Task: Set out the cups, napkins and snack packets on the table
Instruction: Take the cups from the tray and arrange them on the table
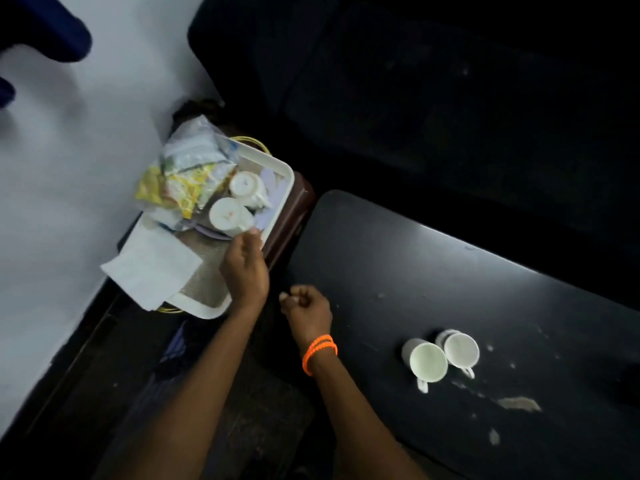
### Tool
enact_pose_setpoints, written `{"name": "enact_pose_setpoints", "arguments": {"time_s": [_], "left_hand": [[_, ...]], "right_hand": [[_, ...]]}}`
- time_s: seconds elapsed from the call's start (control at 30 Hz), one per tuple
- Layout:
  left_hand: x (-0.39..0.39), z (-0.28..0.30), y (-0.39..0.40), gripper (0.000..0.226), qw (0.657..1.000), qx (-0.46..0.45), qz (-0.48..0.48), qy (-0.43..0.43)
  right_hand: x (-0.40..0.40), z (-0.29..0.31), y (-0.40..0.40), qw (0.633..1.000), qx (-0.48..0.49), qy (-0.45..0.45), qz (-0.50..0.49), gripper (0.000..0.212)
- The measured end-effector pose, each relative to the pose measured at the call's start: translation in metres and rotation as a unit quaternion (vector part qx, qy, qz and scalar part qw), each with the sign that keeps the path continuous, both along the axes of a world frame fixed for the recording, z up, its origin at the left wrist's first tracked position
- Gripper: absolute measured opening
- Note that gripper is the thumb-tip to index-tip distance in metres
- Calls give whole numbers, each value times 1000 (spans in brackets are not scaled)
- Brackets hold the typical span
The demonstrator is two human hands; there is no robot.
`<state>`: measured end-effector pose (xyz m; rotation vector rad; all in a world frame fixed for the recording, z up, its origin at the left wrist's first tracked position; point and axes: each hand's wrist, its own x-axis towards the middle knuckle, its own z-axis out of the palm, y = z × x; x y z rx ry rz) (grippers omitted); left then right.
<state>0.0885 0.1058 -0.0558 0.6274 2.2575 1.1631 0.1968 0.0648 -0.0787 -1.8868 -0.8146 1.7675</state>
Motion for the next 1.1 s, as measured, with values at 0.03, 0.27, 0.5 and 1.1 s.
{"name": "enact_pose_setpoints", "arguments": {"time_s": [0.03,0.27,0.5,1.1], "left_hand": [[-18,2,6,42,999,-3,26,24],[-92,-2,34,57,977,-90,85,-175],[-85,7,32,59,921,0,168,-352],[100,-33,-26,70,918,-76,-243,-306]], "right_hand": [[-11,6,14,998,43,-13,38,18],[-75,28,73,967,215,13,138,51],[-92,21,82,977,148,55,146,54],[160,9,98,977,75,54,191,14]]}}
